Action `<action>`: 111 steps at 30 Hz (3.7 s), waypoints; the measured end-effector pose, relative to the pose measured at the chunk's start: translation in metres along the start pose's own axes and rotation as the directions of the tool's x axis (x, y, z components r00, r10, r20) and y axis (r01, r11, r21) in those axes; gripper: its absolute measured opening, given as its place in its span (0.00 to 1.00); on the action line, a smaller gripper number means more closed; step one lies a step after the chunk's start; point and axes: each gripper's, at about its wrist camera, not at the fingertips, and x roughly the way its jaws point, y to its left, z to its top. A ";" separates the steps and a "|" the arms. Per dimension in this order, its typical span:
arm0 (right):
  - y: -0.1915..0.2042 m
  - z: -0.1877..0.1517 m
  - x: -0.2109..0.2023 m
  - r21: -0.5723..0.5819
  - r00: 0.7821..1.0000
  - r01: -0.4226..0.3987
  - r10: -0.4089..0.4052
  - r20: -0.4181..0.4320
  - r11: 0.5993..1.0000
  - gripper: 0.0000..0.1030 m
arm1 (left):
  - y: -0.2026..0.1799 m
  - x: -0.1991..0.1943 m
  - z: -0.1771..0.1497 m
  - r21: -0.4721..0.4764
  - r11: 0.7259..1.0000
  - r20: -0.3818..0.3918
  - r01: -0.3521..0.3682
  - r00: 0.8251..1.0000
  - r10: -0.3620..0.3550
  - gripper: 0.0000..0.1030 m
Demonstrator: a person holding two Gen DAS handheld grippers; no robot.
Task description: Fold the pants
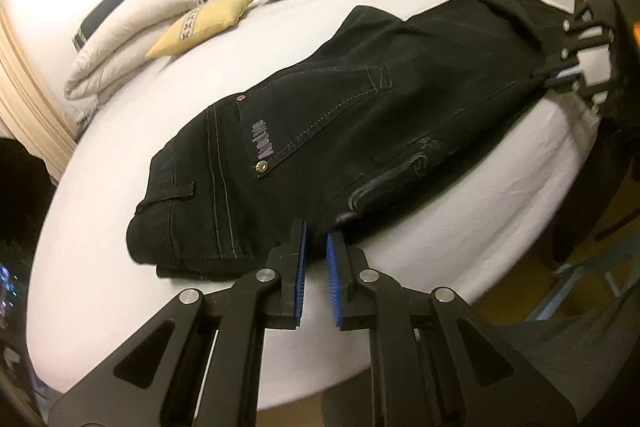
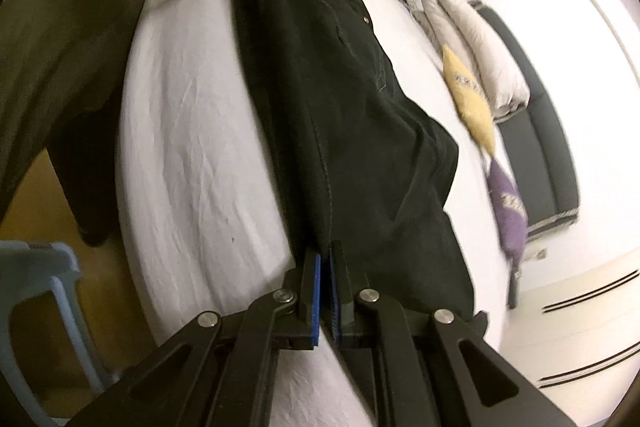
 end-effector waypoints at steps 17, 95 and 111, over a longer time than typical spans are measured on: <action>-0.049 -0.026 -0.023 0.336 0.987 -0.160 0.160 0.029 0.928 0.60 | 0.016 0.072 0.046 -0.259 0.963 -0.089 0.075 0.991 -0.101 0.60; -0.312 -0.019 0.165 0.923 0.716 0.293 0.583 -0.384 0.248 0.58 | -0.007 0.092 0.063 -0.333 0.937 -0.062 -0.106 0.994 0.090 0.60; -0.317 0.065 0.097 0.977 0.854 0.191 0.475 -0.215 0.099 0.11 | -0.009 0.091 0.062 -0.332 0.937 -0.064 -0.113 0.993 0.097 0.60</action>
